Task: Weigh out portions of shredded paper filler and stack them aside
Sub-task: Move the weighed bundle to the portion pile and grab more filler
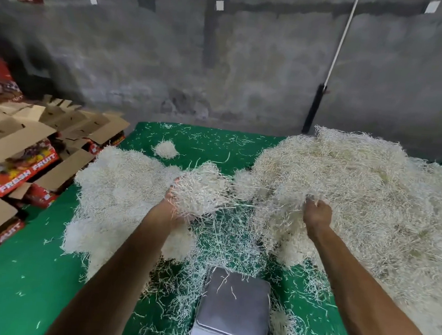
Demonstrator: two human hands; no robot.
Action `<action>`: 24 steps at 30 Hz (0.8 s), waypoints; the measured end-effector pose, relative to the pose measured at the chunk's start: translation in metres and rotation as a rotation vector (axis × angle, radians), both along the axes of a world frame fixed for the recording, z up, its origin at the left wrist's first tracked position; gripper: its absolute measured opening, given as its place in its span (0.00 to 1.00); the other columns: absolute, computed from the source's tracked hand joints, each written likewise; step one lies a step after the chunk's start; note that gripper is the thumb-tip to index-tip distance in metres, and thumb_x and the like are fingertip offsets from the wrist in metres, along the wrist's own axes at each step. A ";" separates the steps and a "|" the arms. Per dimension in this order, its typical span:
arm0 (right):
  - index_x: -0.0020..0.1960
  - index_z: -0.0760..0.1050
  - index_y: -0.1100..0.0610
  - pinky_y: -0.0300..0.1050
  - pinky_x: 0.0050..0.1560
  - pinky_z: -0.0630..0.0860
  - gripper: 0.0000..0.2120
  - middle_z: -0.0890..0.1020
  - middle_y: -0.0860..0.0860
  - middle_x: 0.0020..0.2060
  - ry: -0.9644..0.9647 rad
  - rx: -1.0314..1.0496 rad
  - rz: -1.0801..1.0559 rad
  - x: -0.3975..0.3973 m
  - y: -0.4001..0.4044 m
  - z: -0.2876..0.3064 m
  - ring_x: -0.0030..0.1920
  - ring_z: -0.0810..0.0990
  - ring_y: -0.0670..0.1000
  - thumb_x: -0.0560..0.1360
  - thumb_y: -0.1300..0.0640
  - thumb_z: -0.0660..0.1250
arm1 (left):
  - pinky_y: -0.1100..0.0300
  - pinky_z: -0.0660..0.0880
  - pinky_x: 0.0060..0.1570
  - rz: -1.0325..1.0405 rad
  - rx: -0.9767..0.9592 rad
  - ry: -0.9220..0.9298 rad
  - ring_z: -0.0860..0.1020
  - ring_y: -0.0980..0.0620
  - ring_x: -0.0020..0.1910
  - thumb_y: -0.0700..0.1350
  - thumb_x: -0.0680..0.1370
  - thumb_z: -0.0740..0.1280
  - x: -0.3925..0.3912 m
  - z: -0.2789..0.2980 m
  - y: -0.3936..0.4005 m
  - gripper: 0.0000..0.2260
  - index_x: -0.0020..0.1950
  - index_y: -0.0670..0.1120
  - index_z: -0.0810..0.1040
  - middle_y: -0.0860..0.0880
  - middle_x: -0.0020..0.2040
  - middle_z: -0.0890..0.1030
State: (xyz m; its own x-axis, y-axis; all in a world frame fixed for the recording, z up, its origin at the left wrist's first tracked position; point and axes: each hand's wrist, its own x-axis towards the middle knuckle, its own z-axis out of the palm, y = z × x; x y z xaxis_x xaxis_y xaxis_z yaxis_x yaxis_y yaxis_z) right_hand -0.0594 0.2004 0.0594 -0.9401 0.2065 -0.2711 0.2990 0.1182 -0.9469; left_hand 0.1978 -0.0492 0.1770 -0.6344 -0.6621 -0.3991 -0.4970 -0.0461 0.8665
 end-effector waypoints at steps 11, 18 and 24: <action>0.73 0.67 0.61 0.50 0.61 0.78 0.26 0.74 0.60 0.67 -0.049 0.994 0.637 0.037 -0.003 0.001 0.59 0.80 0.58 0.80 0.54 0.71 | 0.38 0.71 0.66 0.062 0.218 0.086 0.76 0.35 0.60 0.40 0.80 0.68 -0.019 -0.006 0.002 0.24 0.68 0.26 0.66 0.26 0.64 0.73; 0.73 0.71 0.55 0.42 0.40 0.74 0.24 0.83 0.53 0.53 0.219 1.105 0.740 0.074 -0.029 0.060 0.43 0.80 0.50 0.79 0.53 0.72 | 0.52 0.77 0.59 0.116 0.511 0.251 0.66 0.37 0.76 0.50 0.85 0.60 -0.051 -0.039 0.016 0.29 0.81 0.39 0.54 0.36 0.79 0.62; 0.77 0.66 0.49 0.55 0.61 0.81 0.37 0.75 0.54 0.73 0.314 0.265 0.792 0.150 -0.054 0.060 0.63 0.81 0.48 0.78 0.27 0.58 | 0.49 0.75 0.66 -0.168 0.682 0.305 0.73 0.42 0.69 0.29 0.76 0.65 -0.046 -0.082 0.025 0.43 0.82 0.59 0.51 0.42 0.81 0.57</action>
